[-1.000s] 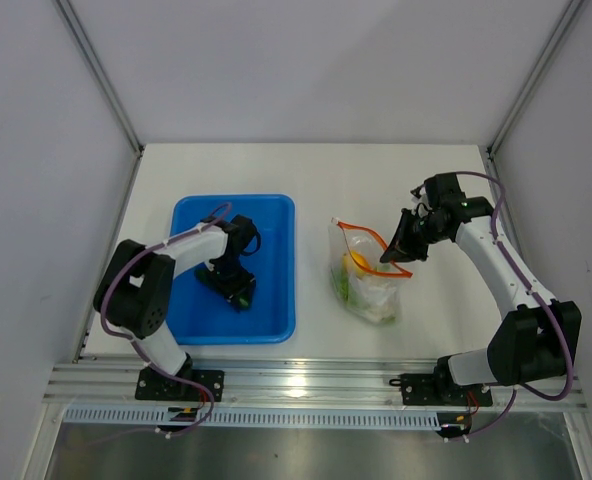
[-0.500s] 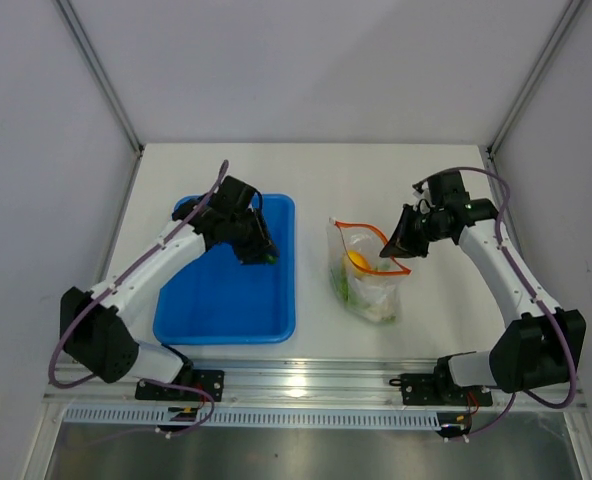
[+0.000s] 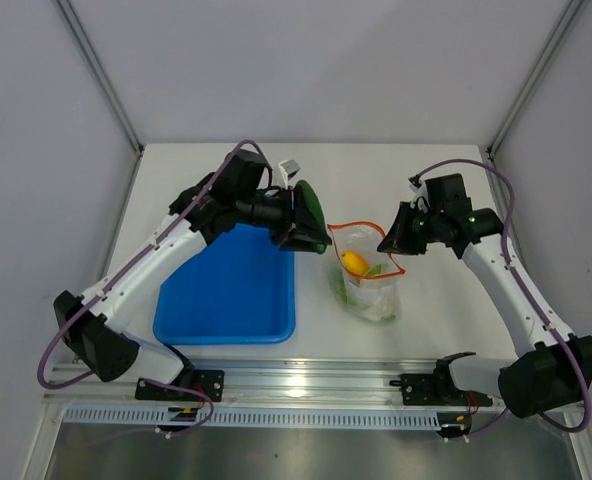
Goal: Place the food in the zip-top bag and seal the zipper
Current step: Place the fake vegetable in the zipper food storage bag.
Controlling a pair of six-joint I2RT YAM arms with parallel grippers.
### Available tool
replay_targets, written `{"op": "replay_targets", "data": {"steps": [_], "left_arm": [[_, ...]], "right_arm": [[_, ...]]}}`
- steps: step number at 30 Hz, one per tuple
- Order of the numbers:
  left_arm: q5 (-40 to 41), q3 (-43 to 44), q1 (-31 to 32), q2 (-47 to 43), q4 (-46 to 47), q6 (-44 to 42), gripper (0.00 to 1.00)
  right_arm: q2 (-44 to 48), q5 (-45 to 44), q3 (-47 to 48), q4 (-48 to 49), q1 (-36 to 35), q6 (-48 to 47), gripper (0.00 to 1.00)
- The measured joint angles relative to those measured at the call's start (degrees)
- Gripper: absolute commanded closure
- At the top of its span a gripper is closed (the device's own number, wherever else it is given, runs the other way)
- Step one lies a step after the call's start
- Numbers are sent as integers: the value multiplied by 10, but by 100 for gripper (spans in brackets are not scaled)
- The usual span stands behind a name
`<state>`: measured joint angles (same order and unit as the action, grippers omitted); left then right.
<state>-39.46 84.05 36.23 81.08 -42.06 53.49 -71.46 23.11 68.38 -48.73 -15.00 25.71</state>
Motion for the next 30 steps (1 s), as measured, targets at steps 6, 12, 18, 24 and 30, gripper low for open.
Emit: {"op": "replay_targets", "data": {"steps": [6, 12, 18, 24, 30], "left_arm": [[-86, -9, 19, -1, 90, 131, 99], [-110, -40, 40, -4, 166, 220, 100], [-118, -103, 66, -18, 265, 312, 100], [-117, -109, 99, -18, 293, 356, 99], [-100, -93, 113, -16, 244, 353, 99]], "right_arm": [[22, -34, 1, 2, -17, -11, 100], [37, -72, 5, 3, -43, -19, 100], [48, -99, 5, 7, -64, -20, 100], [60, -118, 7, 8, -75, -21, 100], [65, -131, 7, 9, -82, -23, 100]]}}
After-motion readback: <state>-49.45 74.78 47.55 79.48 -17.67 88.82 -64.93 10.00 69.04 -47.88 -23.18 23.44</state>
